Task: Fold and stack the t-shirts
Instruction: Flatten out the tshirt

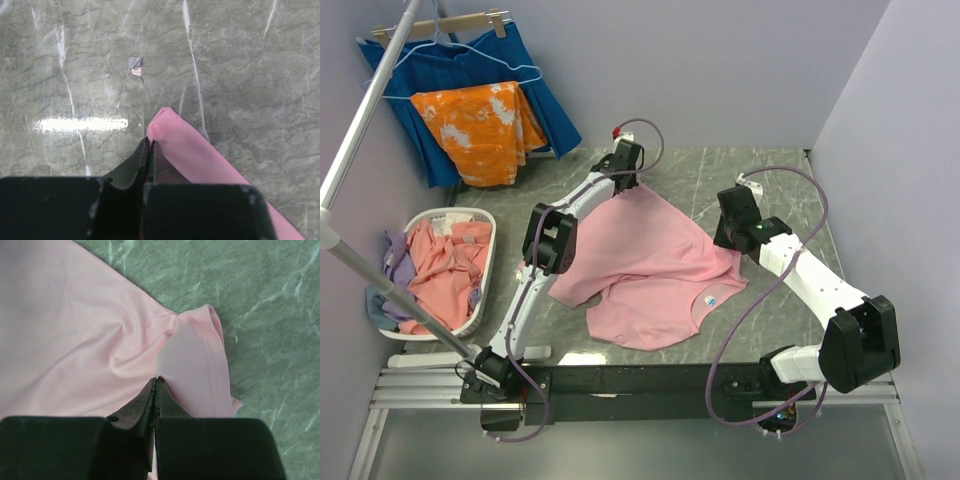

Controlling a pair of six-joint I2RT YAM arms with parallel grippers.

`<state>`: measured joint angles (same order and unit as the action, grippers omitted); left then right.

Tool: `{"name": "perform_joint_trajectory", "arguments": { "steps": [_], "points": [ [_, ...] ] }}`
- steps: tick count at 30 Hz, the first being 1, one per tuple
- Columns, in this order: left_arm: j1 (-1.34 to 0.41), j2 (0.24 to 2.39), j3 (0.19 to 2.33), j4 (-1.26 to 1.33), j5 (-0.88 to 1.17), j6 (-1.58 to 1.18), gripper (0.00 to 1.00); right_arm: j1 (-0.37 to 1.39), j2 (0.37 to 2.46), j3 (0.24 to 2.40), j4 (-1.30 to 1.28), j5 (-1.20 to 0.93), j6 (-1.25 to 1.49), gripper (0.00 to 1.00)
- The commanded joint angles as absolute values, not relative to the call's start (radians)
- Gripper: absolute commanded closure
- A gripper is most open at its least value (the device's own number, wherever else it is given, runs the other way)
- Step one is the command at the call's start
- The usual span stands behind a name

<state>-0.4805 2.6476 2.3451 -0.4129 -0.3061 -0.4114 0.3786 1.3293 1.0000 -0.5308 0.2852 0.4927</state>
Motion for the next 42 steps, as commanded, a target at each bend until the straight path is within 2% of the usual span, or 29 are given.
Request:
{"name": "perform_joint_trajectory", "arguments": {
  "steps": [1, 5, 12, 15, 23, 31, 35, 36, 38, 39, 40, 42],
  "points": [
    [-0.485, 2.628, 2.281, -0.446, -0.344, -0.405, 0.99, 0.374, 1.307, 1.017, -0.517, 0.299, 0.489, 0.98],
    [-0.463, 2.524, 2.186, -0.443, -0.327, -0.463, 0.99, 0.373, 1.287, 1.035, -0.537, 0.342, 0.471, 0.98],
    [-0.426, 2.169, 1.768, -0.417, -0.365, -0.566, 0.99, 0.365, 1.292, 1.101, -0.554, 0.38, 0.419, 0.96],
    [-0.408, 1.989, 1.564, -0.411, -0.391, -0.621, 0.99, 0.361, 1.333, 1.127, -0.545, 0.37, 0.405, 0.96],
    [-0.37, 1.694, 1.128, -0.462, -0.454, -0.768, 0.99, 0.341, 1.529, 1.261, -0.528, 0.336, 0.374, 1.0],
    [-0.367, 1.378, 0.91, -0.569, -0.482, -0.885, 0.99, 0.33, 1.661, 1.397, -0.554, 0.319, 0.365, 1.0],
    [-0.367, 1.243, 0.789, -0.584, -0.386, -0.913, 0.99, 0.328, 1.678, 1.402, -0.568, 0.324, 0.359, 1.0],
    [-0.368, 1.203, 0.77, -0.577, -0.365, -0.919, 0.92, 0.328, 1.677, 1.396, -0.568, 0.322, 0.359, 1.0],
    [-0.368, 1.171, 0.726, -0.558, -0.339, -0.919, 0.7, 0.327, 1.66, 1.362, -0.557, 0.313, 0.365, 1.0],
    [-0.37, 1.143, 0.713, -0.516, -0.339, -0.914, 0.43, 0.328, 1.645, 1.347, -0.552, 0.305, 0.37, 1.0],
    [-0.37, 1.134, 0.706, -0.497, -0.344, -0.901, 0.23, 0.328, 1.637, 1.32, -0.539, 0.298, 0.373, 1.0],
    [-0.37, 1.141, 0.718, -0.444, -0.356, -0.876, 0.1, 0.33, 1.625, 1.302, -0.535, 0.279, 0.379, 1.0]
  ]
}}
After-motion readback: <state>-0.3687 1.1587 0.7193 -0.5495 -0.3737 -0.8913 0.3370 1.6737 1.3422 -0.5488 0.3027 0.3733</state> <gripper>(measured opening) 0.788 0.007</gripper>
